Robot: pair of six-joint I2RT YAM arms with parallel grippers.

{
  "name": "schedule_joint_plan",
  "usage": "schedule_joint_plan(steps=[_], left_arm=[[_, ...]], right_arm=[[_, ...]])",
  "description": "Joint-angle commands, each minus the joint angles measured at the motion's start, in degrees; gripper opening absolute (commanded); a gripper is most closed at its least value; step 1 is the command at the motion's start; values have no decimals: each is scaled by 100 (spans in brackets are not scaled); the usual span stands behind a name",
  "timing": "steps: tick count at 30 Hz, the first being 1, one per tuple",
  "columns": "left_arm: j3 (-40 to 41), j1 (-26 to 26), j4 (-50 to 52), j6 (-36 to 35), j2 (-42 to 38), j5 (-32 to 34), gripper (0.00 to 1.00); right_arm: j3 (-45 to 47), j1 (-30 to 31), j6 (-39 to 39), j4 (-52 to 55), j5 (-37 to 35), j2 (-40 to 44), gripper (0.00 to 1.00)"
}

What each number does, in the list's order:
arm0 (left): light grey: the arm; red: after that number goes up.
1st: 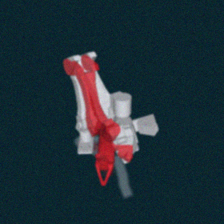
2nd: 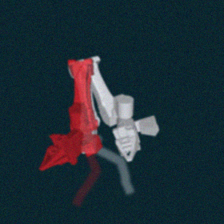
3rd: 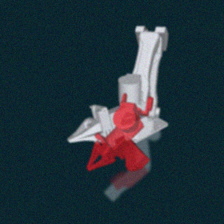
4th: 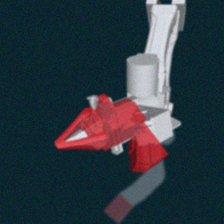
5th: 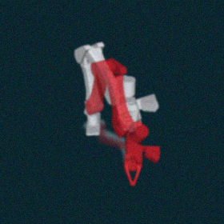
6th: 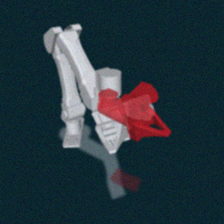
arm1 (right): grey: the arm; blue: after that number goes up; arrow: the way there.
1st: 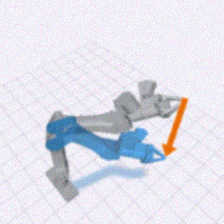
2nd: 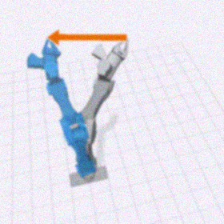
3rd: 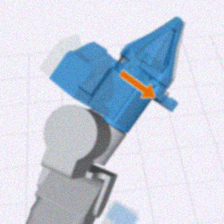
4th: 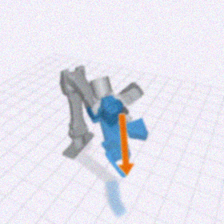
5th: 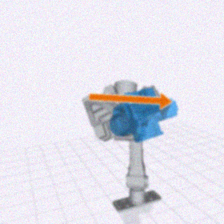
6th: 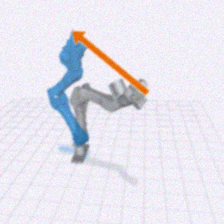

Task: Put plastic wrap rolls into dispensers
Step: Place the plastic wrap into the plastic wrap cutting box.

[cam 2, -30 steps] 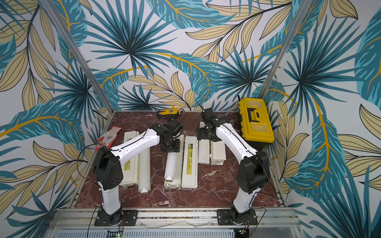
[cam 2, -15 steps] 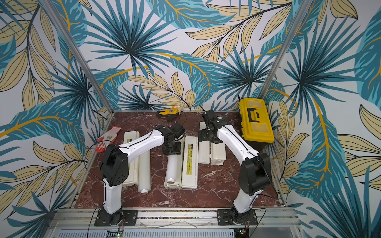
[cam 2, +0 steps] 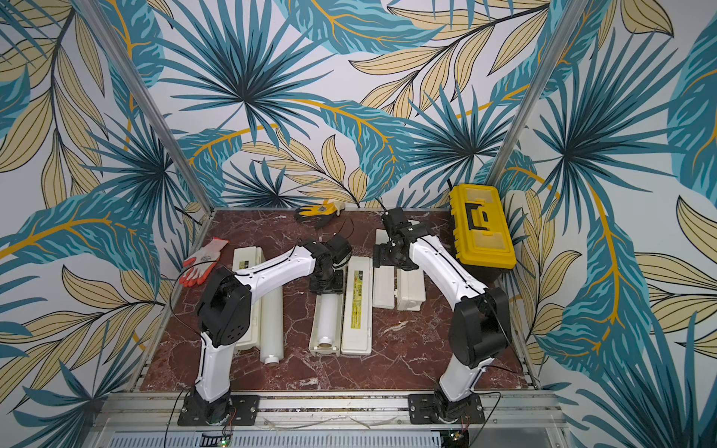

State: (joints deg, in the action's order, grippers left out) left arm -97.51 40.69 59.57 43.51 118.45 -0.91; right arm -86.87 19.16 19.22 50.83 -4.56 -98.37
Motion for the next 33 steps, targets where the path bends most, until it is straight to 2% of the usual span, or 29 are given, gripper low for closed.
schedule_joint_plan(steps=[1, 6, 9, 11, 16, 21, 27, 33], left_arm=[[19, 12, -260, 67, 46, 61, 17], [59, 12, -332, 54, 181, 71, 18], [104, 11, -332, 63, 174, 29, 24], [170, 15, -330, 70, 82, 46, 39], [418, 7, -324, 104, -226, 99, 64], [527, 20, -320, 170, -542, 204, 78], [444, 22, -324, 190, -938, 279, 89], [539, -299, -323, -139, -1266, 371, 92]], right_arm=[[135, -11, 13, -18, 104, 132, 94], [159, -9, 33, -18, 148, 142, 94], [192, -11, 40, -27, 171, 151, 94], [214, -9, 37, -38, 182, 168, 94], [218, -11, 46, -46, 209, 142, 95], [172, -11, 64, -60, 283, 95, 95], [32, -1, 90, 36, 333, 2, 95], [-148, 296, 183, 202, 193, -145, 95]])
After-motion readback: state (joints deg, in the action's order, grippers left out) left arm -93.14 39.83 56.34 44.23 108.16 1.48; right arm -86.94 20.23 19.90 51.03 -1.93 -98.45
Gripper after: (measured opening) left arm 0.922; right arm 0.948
